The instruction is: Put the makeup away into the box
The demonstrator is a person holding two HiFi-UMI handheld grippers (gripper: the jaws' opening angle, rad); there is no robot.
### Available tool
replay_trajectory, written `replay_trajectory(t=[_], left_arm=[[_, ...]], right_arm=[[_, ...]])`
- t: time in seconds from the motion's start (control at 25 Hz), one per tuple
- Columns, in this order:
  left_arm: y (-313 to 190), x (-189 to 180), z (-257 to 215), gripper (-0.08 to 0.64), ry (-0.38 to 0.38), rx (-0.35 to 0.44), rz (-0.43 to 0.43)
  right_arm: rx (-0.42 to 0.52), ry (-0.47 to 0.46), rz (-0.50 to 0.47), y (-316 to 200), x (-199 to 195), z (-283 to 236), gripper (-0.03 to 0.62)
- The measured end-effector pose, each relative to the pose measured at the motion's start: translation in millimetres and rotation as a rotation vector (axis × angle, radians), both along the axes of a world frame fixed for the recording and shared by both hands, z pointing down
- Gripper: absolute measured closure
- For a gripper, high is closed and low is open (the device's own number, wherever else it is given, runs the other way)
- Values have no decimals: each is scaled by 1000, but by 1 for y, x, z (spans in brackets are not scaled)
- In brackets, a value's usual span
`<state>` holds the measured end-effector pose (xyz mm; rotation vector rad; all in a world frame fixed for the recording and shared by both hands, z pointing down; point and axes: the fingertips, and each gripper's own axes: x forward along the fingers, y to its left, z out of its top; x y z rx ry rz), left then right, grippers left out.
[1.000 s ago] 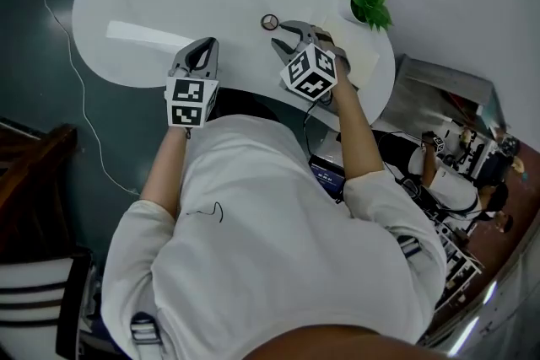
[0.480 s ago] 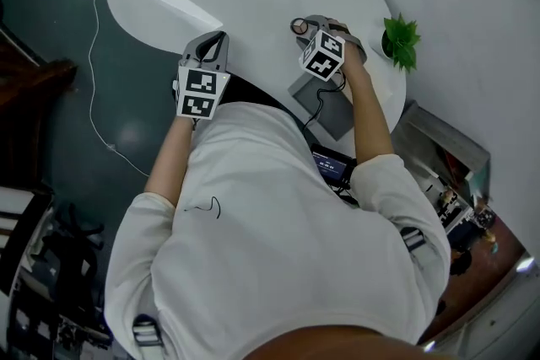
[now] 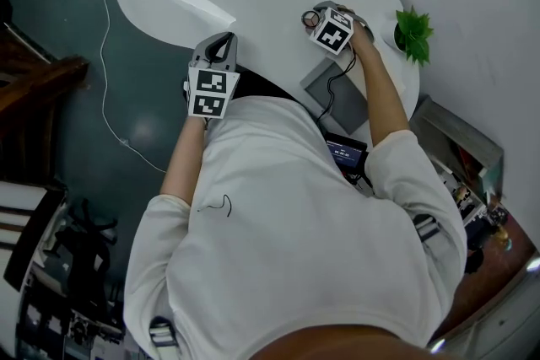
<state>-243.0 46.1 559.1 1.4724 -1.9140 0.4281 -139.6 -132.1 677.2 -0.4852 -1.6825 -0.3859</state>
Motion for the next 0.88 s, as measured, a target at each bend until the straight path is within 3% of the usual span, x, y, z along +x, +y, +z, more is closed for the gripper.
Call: replay_trajectory(t=[0.12,0.44,0.88], left_arm=[[1,-3,-2,538,0,0,29],[-4,3,-10,538,5,14,86],[-37,7,-19,538,-1,55,235]], right_arm=[[-12,-22,41,8,-8,-1,383],[-6,-64,71,20,-18,-15,382],[-42,-370,419,34,-47,-77,379]])
